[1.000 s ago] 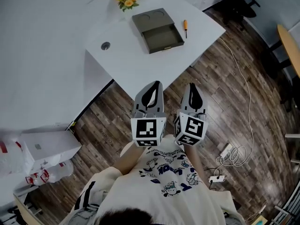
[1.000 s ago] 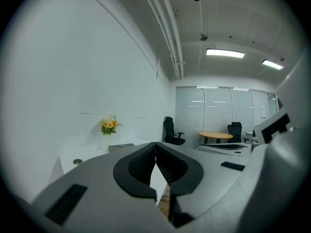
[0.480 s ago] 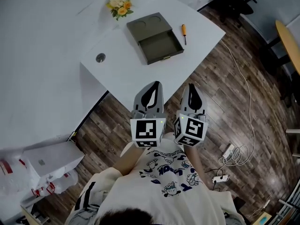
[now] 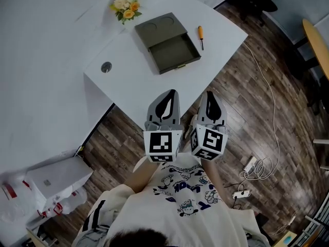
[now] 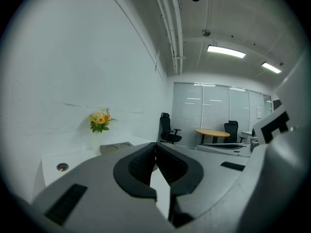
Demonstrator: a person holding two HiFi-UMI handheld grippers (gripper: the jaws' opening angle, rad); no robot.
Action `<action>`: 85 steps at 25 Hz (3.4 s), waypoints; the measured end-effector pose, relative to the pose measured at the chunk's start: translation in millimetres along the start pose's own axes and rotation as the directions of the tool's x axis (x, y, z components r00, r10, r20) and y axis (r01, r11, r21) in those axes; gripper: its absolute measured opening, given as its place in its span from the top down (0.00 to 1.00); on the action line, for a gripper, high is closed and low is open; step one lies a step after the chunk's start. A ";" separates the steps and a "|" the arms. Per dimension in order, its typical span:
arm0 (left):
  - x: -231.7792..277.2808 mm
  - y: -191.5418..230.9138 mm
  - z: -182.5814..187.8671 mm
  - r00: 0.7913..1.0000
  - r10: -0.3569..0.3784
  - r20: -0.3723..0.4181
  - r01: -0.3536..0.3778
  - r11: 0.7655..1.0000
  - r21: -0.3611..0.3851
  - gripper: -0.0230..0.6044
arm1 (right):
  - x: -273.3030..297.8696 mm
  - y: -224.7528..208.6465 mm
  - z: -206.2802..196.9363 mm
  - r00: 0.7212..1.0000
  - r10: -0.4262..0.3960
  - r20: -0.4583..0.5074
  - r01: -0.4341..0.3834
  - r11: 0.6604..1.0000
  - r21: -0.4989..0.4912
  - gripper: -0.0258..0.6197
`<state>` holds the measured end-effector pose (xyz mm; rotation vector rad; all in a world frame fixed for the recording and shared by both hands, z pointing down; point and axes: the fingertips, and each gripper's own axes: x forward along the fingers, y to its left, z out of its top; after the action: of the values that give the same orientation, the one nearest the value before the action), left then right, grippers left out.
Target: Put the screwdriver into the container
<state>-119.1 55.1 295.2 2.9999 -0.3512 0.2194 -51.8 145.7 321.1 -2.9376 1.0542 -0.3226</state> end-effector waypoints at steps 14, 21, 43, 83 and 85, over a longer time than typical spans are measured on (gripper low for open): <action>60.3 1.8 2.7 0.998 0.069 -0.016 -0.069 0.997 -0.025 0.94 | 68.3 -22.4 9.2 0.997 0.071 -0.020 -0.071 0.997 -0.017 0.90; 98.4 4.9 5.1 0.991 0.129 -0.024 -0.130 0.991 -0.043 0.94 | 110.2 -35.1 16.0 0.991 0.131 -0.037 -0.132 0.991 -0.033 0.90; 215.1 14.2 21.5 0.952 0.297 -0.074 -0.303 0.950 -0.079 0.94 | 244.3 -81.5 38.3 0.958 0.259 -0.127 -0.263 0.965 -0.020 0.90; 324.0 47.8 -40.8 0.888 0.386 -0.250 -0.423 0.899 -0.116 0.94 | 377.4 -97.7 -34.9 0.869 0.344 -0.356 -0.361 0.932 0.019 0.89; 326.0 51.1 -45.0 0.885 0.386 -0.259 -0.426 0.897 -0.116 0.94 | 381.9 -97.7 -40.0 0.866 0.341 -0.365 -0.359 0.933 0.021 0.89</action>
<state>176.8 -60.5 395.2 2.6592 -0.9237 0.5391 289.5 -16.4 440.3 -2.7004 1.6277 -0.8645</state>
